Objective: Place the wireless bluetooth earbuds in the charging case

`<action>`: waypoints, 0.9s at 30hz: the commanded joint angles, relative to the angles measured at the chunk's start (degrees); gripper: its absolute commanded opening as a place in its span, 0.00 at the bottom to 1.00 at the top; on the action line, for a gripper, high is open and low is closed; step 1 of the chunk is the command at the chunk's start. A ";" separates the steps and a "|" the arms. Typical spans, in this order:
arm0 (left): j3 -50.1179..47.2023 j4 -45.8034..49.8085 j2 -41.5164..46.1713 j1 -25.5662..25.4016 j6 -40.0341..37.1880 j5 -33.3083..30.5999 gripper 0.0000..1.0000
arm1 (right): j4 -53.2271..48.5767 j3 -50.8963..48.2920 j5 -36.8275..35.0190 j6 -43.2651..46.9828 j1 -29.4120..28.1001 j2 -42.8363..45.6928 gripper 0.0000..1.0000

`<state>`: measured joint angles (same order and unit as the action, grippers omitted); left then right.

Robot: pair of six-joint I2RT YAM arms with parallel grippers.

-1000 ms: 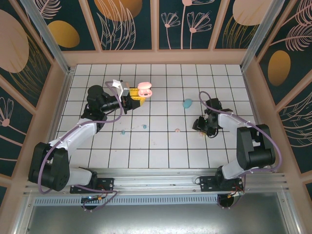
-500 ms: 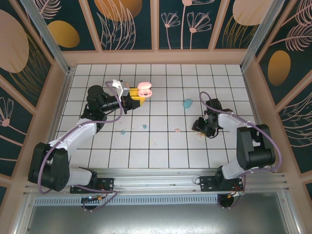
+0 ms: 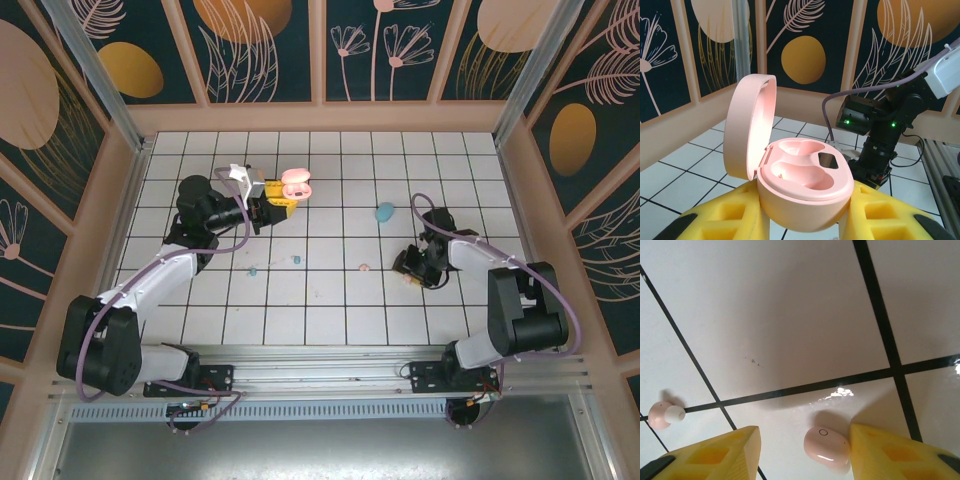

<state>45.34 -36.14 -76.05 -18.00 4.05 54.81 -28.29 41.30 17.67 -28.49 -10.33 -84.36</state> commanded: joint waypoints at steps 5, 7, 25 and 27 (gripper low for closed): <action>-0.42 -0.42 1.48 0.02 -1.08 0.04 0.14 | 0.43 -0.19 2.58 -3.53 -2.79 0.43 0.49; -0.47 -0.42 1.50 0.00 -1.07 0.12 0.14 | 0.60 -0.17 2.96 -4.06 -3.07 0.43 0.49; -0.87 -0.42 2.39 0.02 -1.13 -0.14 0.14 | -2.82 0.46 0.73 -3.93 -2.85 5.11 0.45; -0.87 -0.44 2.40 -0.01 -1.06 -0.14 0.14 | -3.62 0.97 -0.02 -3.01 -2.04 5.53 0.42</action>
<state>45.19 -36.14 -75.05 -18.00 4.03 54.78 -28.77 40.38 19.75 -33.04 -13.26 -80.58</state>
